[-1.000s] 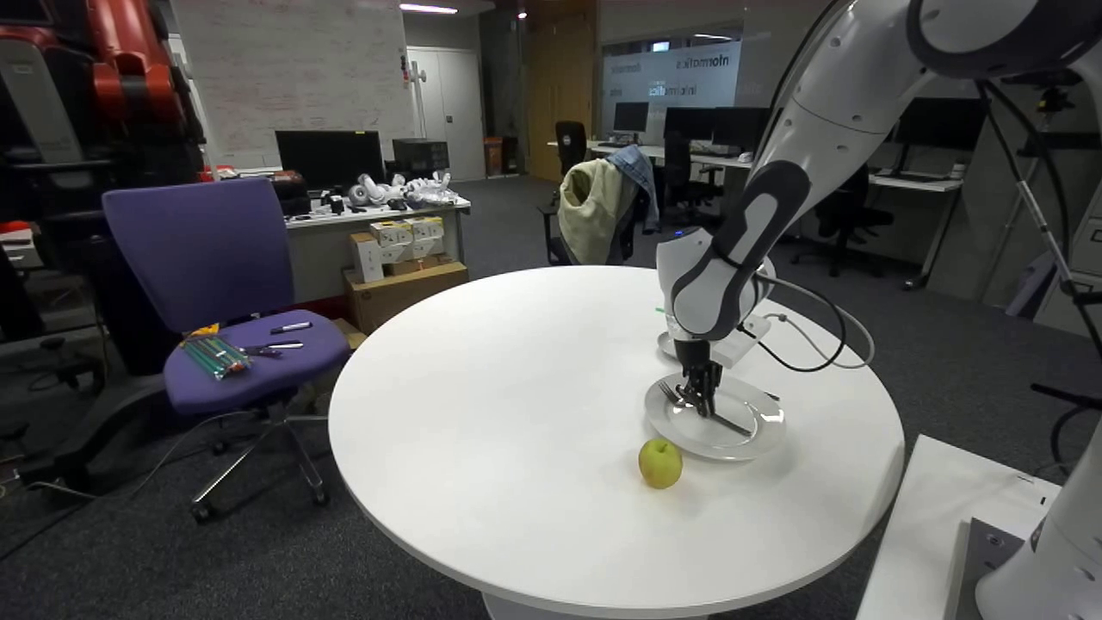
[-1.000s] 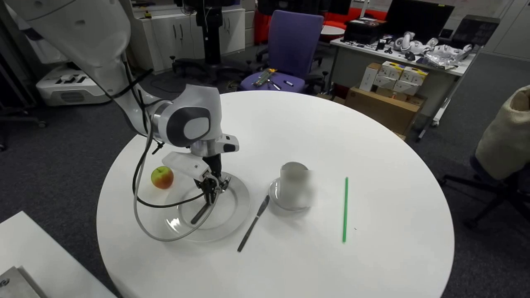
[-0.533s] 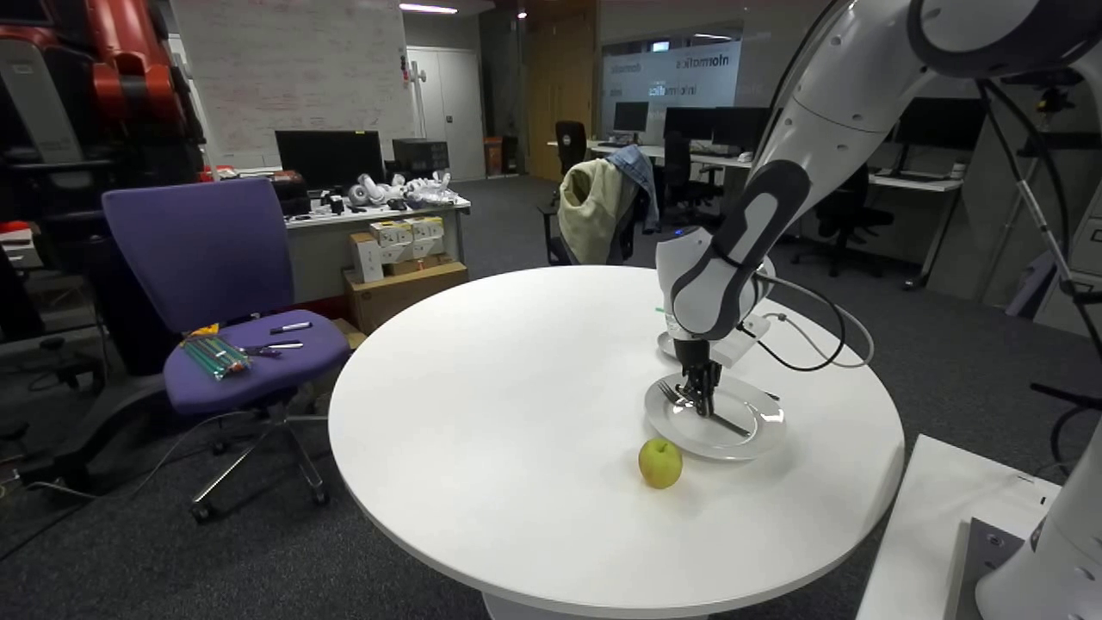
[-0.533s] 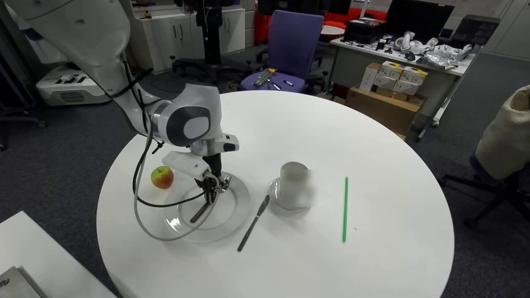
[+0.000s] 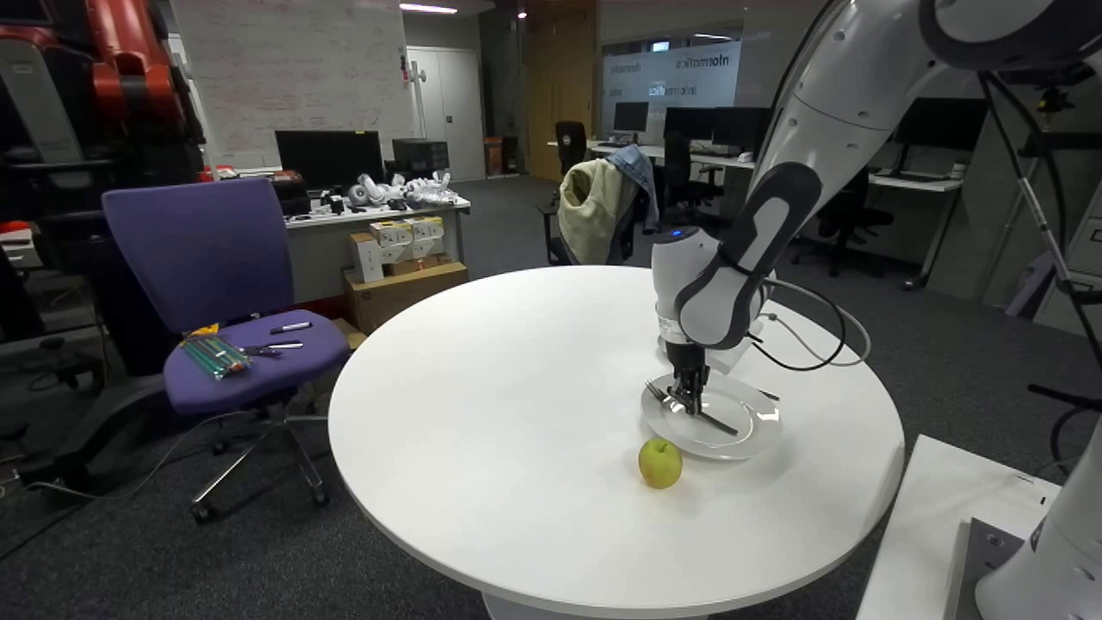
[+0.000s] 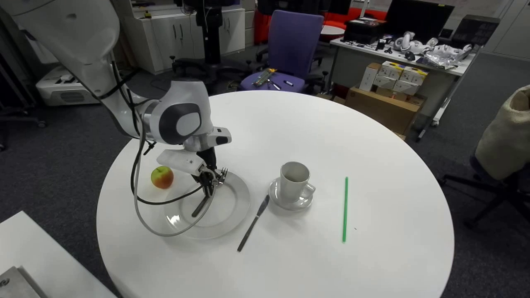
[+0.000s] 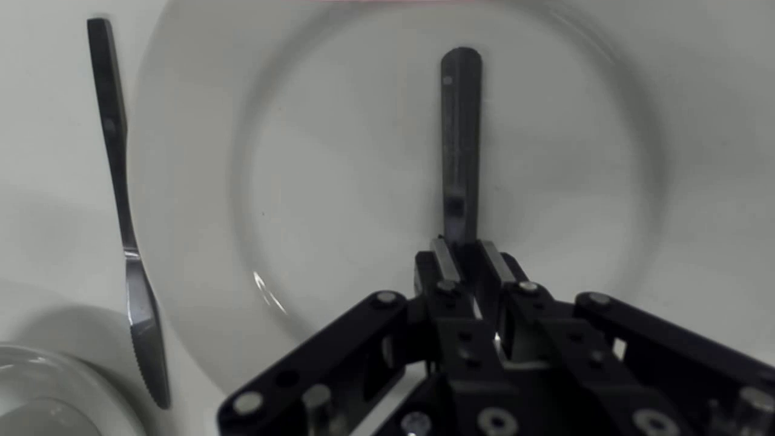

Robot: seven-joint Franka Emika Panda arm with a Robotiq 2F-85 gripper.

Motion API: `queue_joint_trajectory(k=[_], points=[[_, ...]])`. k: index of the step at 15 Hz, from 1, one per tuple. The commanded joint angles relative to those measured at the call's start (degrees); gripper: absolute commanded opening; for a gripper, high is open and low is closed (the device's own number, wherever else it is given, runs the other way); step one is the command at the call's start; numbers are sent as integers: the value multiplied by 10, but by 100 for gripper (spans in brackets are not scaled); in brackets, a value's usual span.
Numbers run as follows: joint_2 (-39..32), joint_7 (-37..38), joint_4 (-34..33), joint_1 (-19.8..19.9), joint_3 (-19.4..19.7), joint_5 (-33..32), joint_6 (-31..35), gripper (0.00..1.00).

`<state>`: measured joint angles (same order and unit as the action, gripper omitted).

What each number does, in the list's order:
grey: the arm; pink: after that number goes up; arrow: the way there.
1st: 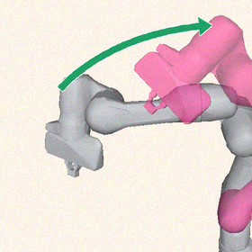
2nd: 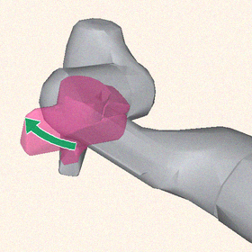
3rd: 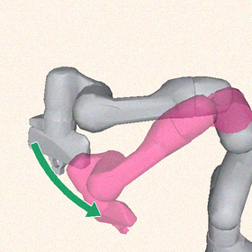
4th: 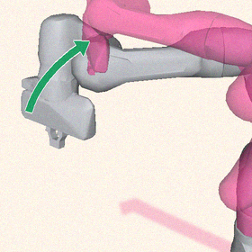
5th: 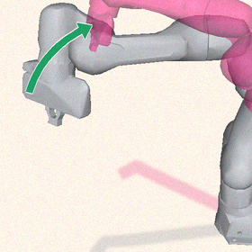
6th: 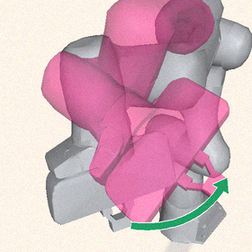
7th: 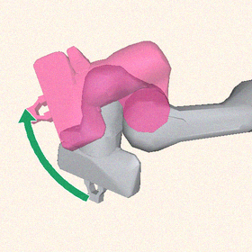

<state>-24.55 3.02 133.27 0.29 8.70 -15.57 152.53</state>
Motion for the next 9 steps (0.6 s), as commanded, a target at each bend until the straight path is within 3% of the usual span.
queue_joint_trajectory(k=[1, 9], points=[[44, 30, 47, -28, 19, -32, 45, 3], [72, 29, 72, -49, 11, -34, 61, 3]])
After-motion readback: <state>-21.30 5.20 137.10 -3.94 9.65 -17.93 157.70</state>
